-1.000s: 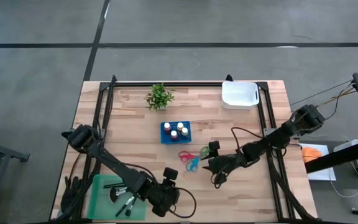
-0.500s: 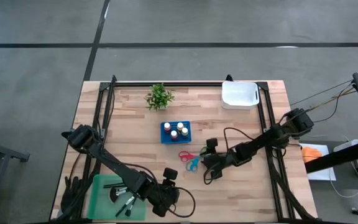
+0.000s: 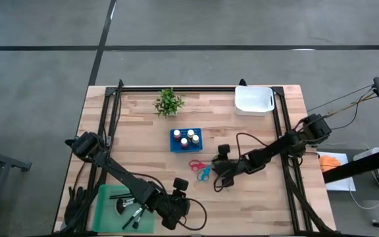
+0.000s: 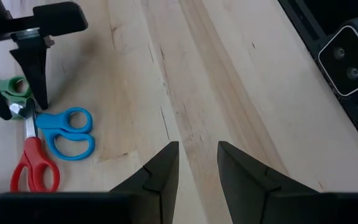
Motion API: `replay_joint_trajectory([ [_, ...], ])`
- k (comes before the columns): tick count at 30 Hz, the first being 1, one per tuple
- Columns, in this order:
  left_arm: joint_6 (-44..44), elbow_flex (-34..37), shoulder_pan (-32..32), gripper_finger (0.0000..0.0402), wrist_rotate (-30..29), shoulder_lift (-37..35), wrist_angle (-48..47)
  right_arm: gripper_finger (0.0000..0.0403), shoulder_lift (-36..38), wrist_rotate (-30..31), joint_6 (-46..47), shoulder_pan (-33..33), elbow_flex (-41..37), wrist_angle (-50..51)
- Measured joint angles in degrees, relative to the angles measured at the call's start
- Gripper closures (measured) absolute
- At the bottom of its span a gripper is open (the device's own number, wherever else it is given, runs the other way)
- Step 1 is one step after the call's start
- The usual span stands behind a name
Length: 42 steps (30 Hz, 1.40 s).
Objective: Pick & Place Paint Supplies
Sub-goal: Put the red scissor into the white bin
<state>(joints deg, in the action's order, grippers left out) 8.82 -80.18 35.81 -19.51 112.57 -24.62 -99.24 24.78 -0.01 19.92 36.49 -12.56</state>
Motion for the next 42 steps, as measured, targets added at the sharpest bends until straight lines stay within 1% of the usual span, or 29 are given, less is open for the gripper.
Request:
replay_joint_trajectory([
  [6,0.02,0.0,0.0,0.0284,0.0,0.02,0.0,0.023,0.0,-1.41,0.0,-1.27,0.02,0.01],
  [9,0.02,0.0,0.0,0.0284,0.0,0.02,0.0,0.0246,0.0,-2.58,0.0,-1.44,0.02,0.07],
  [12,0.02,0.0,0.0,0.0284,0.0,0.02,0.0,0.0285,0.0,-3.97,0.1,-1.51,0.02,0.11],
  [17,0.04,0.0,0.0,0.0284,0.0,0.02,0.0,0.0374,-0.02,-5.7,-0.11,-1.51,0.02,0.15],
  [18,0.04,0.0,0.0,0.0284,0.0,0.02,0.0,0.0383,-0.02,-5.9,-0.11,-1.55,0.02,0.14],
  [25,0.22,0.0,0.0,0.0284,0.02,0.02,0.0,0.0392,0.0,-5.97,-0.51,-1.27,0.07,0.17],
  [29,0.24,0.0,0.0,0.0284,0.02,0.02,0.0,0.0393,-0.04,-5.12,-1.33,0.29,0.47,0.44],
  [34,0.26,0.0,0.04,0.0284,0.02,0.02,0.0,0.0394,0.0,-5.56,-1.51,2.21,1.34,0.84],
  [42,0.44,0.0,0.15,0.0283,0.04,0.02,0.0,0.039,0.0,-4.79,-0.98,2.51,1.62,0.7],
])
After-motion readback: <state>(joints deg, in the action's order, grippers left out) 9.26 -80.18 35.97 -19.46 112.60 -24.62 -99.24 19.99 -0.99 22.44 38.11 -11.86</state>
